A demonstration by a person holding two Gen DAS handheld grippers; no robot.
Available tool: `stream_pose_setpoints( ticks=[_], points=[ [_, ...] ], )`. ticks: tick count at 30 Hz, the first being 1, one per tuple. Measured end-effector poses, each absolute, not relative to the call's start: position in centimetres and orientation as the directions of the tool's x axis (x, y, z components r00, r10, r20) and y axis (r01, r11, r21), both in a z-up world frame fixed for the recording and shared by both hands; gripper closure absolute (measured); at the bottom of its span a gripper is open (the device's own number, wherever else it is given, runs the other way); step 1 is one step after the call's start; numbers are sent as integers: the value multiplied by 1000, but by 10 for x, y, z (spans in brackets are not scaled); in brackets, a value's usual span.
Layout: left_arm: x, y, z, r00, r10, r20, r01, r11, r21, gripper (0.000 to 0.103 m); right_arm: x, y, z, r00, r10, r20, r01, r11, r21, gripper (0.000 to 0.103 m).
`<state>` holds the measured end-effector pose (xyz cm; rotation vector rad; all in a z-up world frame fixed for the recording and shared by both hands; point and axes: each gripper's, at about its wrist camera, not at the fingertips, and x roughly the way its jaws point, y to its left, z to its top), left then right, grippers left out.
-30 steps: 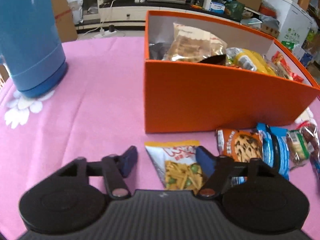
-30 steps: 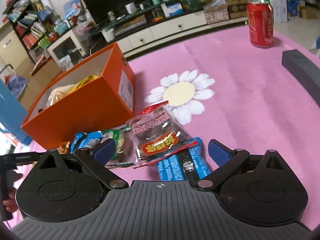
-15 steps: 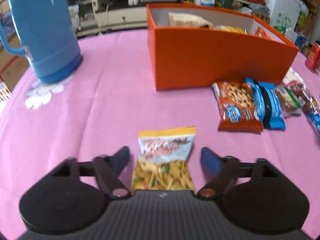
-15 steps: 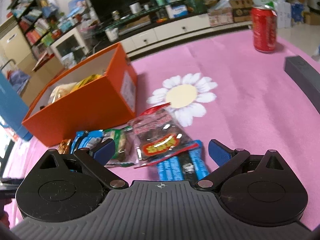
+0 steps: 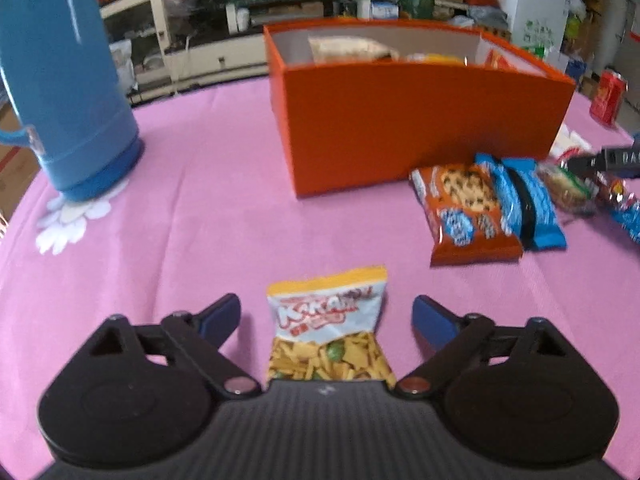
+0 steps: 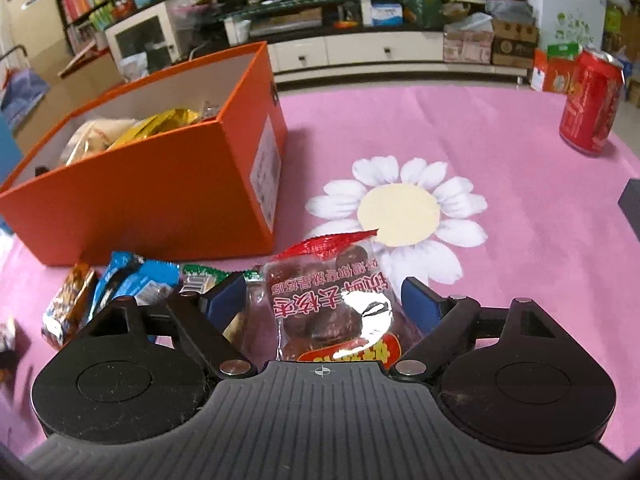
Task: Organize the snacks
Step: 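Grasp the date bag with right tool while left tool grasps the Kaka chip bag, then lower both snacks into the orange box and open both tools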
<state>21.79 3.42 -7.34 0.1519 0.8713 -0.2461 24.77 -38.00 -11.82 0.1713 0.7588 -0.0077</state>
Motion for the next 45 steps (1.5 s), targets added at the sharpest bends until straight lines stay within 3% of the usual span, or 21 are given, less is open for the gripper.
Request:
stream_pose_setpoints(
  ticks=[10,12,13,14,15,16,20,27,35,43,45],
  points=[
    [217,35,-76,621,-127,-773,233,972,27,14,251,-382,-122,725,69,-685,98,974,203,27],
    [216,36,-76,622,-128,-773,234,972,27,15,251,-379,-121,725,71,-685,97,974,203,33],
    [216,36,-76,622,-130,-772,232,972,23,18,251,-377,-120,728,71,-682,95,975,202,39],
    [216,38,-75,621,-136,-772,230,973,14,25,250,-376,-119,732,74,-677,89,975,204,60],
    [216,39,-74,622,-148,-769,232,973,1,34,250,-375,-117,733,66,-677,90,977,193,66],
    [215,40,-71,625,-158,-765,235,972,-9,50,249,-372,-116,732,54,-679,89,981,174,66],
    [212,50,-62,619,-175,-766,202,978,-60,56,235,-370,-101,770,14,-638,98,985,141,67],
    [216,64,-9,681,-248,-689,184,969,-167,57,195,-377,-49,865,74,-497,57,968,243,67],
    [318,15,40,749,-287,-597,212,958,-195,57,260,-329,-14,890,180,-418,-79,966,247,67],
    [394,-19,5,728,-202,-655,163,979,-120,57,354,-302,-38,873,170,-457,-46,962,270,67],
    [397,-19,-5,735,-189,-652,162,982,-102,47,368,-297,-51,856,151,-494,-22,966,258,66]
  ],
)
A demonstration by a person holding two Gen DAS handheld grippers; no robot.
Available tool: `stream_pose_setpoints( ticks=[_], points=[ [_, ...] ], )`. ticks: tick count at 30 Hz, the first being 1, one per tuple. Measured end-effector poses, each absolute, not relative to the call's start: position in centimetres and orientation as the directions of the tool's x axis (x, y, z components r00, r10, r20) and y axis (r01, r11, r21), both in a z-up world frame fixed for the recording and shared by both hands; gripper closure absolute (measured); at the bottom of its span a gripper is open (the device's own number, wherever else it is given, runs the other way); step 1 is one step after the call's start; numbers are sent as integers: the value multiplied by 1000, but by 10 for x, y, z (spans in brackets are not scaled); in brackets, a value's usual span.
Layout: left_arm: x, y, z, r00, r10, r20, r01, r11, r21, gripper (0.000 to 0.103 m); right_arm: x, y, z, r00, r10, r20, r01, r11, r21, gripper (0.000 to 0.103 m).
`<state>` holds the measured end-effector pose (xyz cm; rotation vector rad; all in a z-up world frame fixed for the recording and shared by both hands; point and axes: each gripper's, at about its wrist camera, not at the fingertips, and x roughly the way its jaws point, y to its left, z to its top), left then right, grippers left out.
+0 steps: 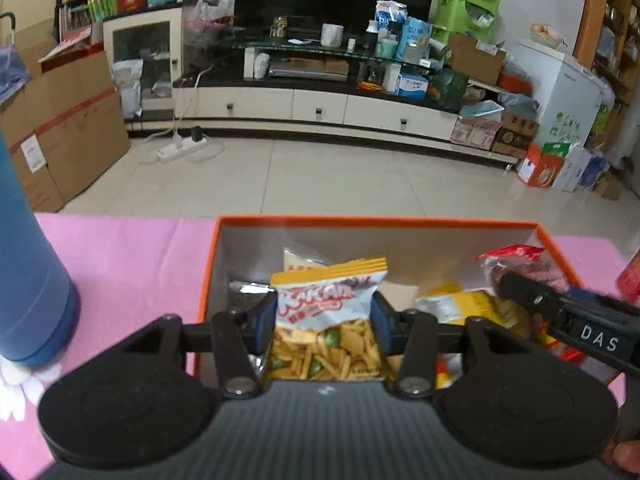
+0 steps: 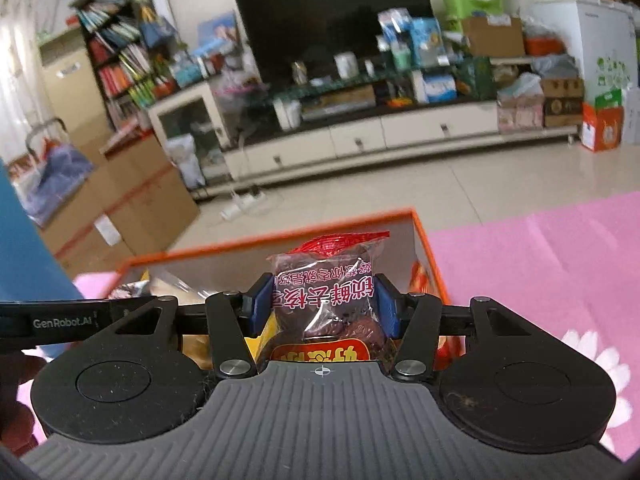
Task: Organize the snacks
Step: 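Lower both snacks into the orange box and open both tools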
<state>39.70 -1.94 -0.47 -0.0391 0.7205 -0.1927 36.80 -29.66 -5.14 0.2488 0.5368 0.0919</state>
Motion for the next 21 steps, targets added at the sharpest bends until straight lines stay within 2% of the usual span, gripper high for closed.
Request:
stream_pose_setpoints(
  ticks=[1,2,3,5,7,9,10,12,13,17,21],
  points=[
    [398,-20,-7,737,-179,-651,158,983,-91,41,371,-292,-53,862,122,-493,-16,977,214,65],
    [398,-20,-9,741,-174,-648,157,984,-85,34,373,-286,-54,860,106,-500,-27,986,162,58],
    [396,-20,-8,748,-163,-643,154,986,-71,33,375,-281,-56,853,105,-511,-44,991,130,50],
    [392,-17,-4,750,-168,-640,157,985,-74,32,374,-270,-59,847,92,-523,-69,996,65,39],
    [378,-10,8,768,-181,-614,160,983,-90,27,372,-268,-53,849,103,-518,-71,994,83,39],
    [358,-1,20,801,-179,-571,161,983,-83,17,363,-272,-38,868,138,-477,-86,988,130,36],
    [344,4,28,821,-172,-545,156,985,-76,8,354,-275,-30,881,141,-451,-87,987,137,29],
    [311,12,37,852,-161,-499,146,987,-68,5,335,-282,-11,915,127,-384,-77,987,144,16],
    [297,15,38,851,-167,-498,151,986,-72,5,323,-286,-2,926,126,-357,-76,986,151,15],
    [250,22,17,799,-217,-560,177,976,-126,5,277,-312,11,931,160,-327,-82,967,242,12],
    [223,12,-35,700,-216,-681,183,976,-123,5,213,-348,-28,896,135,-423,-17,963,271,11]
  ],
)
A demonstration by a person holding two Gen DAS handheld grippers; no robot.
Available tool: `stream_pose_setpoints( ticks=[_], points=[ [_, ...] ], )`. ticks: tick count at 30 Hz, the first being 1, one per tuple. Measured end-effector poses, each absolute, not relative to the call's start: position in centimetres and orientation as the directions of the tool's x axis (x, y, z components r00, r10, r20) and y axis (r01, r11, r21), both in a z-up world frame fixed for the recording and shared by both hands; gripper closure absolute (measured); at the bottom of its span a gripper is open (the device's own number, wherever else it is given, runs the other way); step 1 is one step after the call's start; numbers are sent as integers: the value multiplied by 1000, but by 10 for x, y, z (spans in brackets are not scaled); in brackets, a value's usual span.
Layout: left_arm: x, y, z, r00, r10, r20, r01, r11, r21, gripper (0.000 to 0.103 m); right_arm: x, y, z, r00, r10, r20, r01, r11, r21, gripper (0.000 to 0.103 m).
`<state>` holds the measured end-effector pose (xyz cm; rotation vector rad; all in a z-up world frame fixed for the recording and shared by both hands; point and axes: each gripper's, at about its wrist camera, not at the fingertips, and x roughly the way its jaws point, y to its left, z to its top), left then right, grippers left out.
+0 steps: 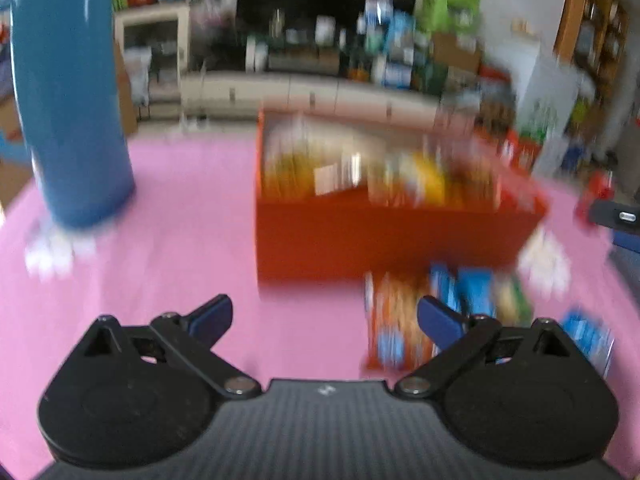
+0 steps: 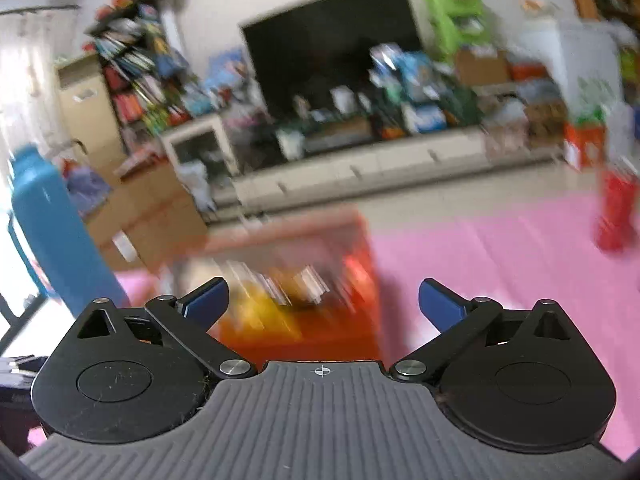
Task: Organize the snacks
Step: 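Move right tool to the blue wafer pack while left tool approaches the orange cookie pack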
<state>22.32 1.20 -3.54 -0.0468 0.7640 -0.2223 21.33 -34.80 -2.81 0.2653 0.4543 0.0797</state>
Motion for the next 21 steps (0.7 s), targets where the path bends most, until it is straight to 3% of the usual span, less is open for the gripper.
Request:
stream_pose_setpoints(
  ticks=[4,10,15,21],
  points=[
    [220,-4,-56,648,-224,-728,215,971,-108,8,163,-390,-66,830,111,-547,72,951,302,14],
    [263,-38,-46,667,-254,-701,252,962,-109,7,136,-439,-73,843,23,-537,149,950,274,14],
    [294,-55,-67,609,-212,-764,229,970,-87,12,147,-462,-78,840,157,-520,137,864,484,14],
    [269,-28,-71,604,-176,-778,207,976,-60,18,152,-454,-86,815,174,-553,134,871,472,14]
  ],
)
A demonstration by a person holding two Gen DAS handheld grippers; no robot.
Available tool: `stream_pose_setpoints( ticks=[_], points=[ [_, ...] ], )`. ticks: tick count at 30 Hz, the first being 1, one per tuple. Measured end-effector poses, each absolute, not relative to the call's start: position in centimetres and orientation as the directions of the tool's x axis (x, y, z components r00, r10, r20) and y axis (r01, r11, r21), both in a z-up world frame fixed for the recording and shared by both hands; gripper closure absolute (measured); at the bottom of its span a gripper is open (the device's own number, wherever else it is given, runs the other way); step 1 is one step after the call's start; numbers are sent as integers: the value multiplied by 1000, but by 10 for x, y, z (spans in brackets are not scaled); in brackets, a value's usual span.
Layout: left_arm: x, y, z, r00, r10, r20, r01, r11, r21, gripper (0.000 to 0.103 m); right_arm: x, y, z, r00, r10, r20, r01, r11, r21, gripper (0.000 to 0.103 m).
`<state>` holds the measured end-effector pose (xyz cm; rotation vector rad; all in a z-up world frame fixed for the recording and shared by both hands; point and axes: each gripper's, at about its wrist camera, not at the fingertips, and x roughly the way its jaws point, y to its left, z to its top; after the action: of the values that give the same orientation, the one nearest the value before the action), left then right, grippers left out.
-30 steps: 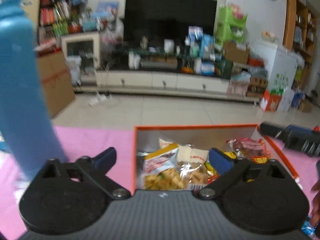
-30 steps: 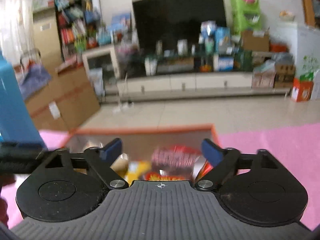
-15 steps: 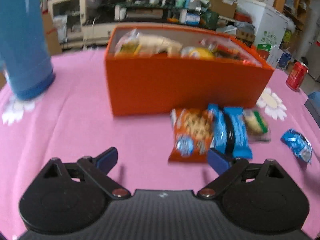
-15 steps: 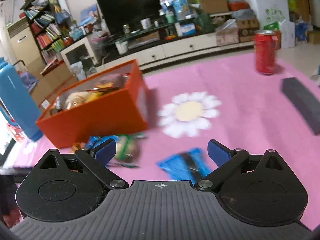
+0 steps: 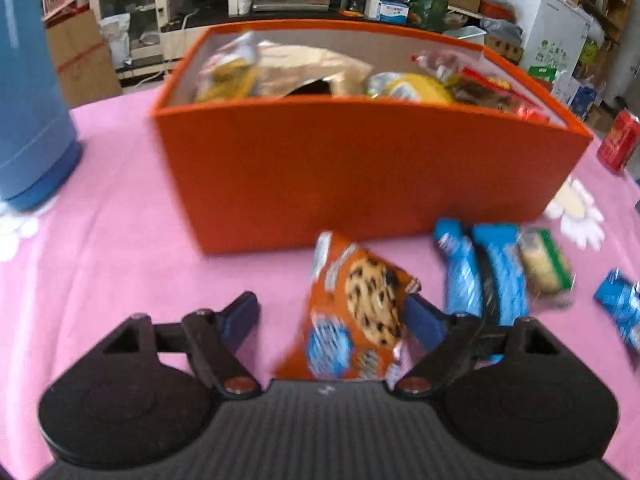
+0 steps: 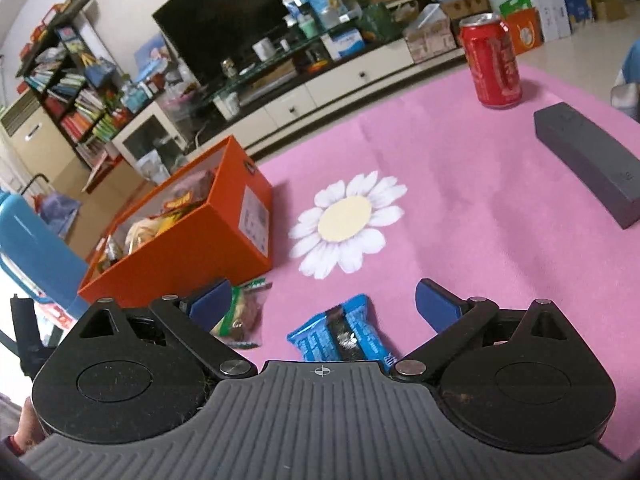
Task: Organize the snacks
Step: 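Move right tool to the blue wafer pack while left tool approaches the orange cookie pack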
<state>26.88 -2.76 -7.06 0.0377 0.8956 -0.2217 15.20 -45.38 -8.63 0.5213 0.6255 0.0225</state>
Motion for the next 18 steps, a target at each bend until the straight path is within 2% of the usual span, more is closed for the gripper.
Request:
stream_pose_setpoints(
  ticks=[6,9,13,15,18],
  points=[
    [223,2,-73,600,-118,-792,219,975,21,21,147,-434,-86,782,181,-597,95,911,401,13],
    [205,10,-72,582,-137,-802,253,967,18,21,138,-421,-88,766,150,-624,55,953,297,13],
    [184,24,-58,628,-130,-767,261,964,51,9,129,-407,-99,769,47,-637,36,992,117,13],
    [177,30,-49,678,-121,-725,273,957,96,8,133,-407,-103,757,37,-652,41,994,104,13],
    [191,30,-39,707,-136,-694,309,942,130,8,148,-405,-106,742,89,-664,28,986,165,13]
  ],
)
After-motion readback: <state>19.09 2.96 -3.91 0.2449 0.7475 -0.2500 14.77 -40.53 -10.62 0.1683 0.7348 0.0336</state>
